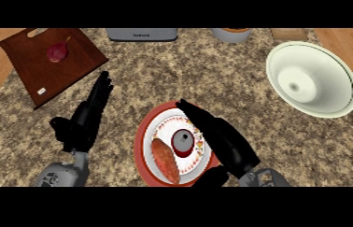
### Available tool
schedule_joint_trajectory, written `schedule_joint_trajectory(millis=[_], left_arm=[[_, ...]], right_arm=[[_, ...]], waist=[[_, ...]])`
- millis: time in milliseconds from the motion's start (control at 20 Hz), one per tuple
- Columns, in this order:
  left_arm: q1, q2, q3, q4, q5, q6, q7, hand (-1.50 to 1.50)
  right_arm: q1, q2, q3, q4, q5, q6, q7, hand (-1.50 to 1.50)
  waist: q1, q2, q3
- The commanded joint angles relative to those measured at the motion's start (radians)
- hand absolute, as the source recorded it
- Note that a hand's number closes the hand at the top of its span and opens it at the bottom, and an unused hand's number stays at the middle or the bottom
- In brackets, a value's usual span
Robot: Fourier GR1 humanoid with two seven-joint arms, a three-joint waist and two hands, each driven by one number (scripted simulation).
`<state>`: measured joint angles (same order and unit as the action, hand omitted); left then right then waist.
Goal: Pick the can from the plate and place it in the bowl
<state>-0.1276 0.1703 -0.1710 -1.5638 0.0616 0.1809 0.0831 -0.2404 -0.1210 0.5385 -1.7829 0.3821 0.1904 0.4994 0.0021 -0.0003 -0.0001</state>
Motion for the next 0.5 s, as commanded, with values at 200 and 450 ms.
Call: schedule_joint_trajectory(millis=[200,450], left_arm=[[0.0,-0.004,0.061,-0.011,-0.015,-0.047,0.015,0.0],[-0.042,-0.056,0.056,0.079,-0.056,-0.024,-0.031,0.0]], right_arm=[[0.124,0.028,-0.013,0.013,0.025,0.03,-0.115,-1.5],[0.114,0.068,-0.061,-0.039,-0.049,0.071,-0.124,-1.5]], waist=[[-0.002,0.0,0.0],[-0.004,0.0,0.0]])
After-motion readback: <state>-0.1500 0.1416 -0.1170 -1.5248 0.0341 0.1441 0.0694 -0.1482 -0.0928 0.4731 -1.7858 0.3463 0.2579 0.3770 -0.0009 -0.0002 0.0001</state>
